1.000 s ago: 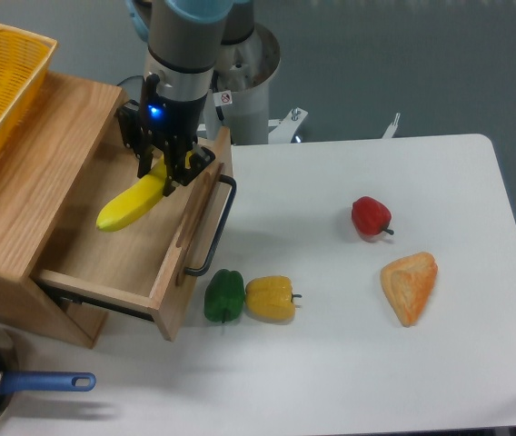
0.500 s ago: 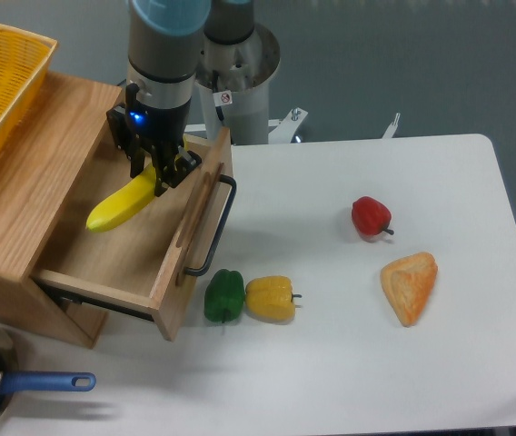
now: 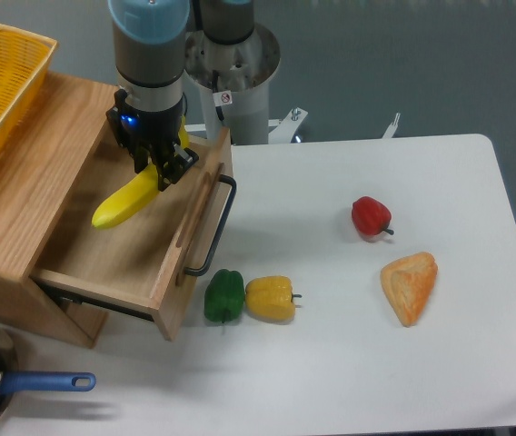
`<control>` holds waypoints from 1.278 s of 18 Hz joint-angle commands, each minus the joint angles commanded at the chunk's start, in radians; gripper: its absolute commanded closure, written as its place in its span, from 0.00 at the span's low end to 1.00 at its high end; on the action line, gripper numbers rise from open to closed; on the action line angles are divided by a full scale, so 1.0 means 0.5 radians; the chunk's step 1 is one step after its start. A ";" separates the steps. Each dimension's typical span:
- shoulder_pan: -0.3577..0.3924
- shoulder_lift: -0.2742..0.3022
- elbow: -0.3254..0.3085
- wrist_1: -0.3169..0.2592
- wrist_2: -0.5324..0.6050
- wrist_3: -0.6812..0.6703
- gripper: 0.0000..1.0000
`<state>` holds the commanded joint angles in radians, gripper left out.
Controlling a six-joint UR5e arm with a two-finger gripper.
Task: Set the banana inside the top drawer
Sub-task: 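Lower the banana down into the open wooden drawer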
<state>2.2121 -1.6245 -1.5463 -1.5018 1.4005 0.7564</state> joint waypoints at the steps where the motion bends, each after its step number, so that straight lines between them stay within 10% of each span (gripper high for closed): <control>1: -0.009 -0.003 0.000 0.006 0.003 -0.018 0.68; 23: -0.086 -0.172 0.018 0.061 -0.022 -0.209 0.66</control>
<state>2.1690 -1.7104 -1.5370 -1.4711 1.3898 0.6519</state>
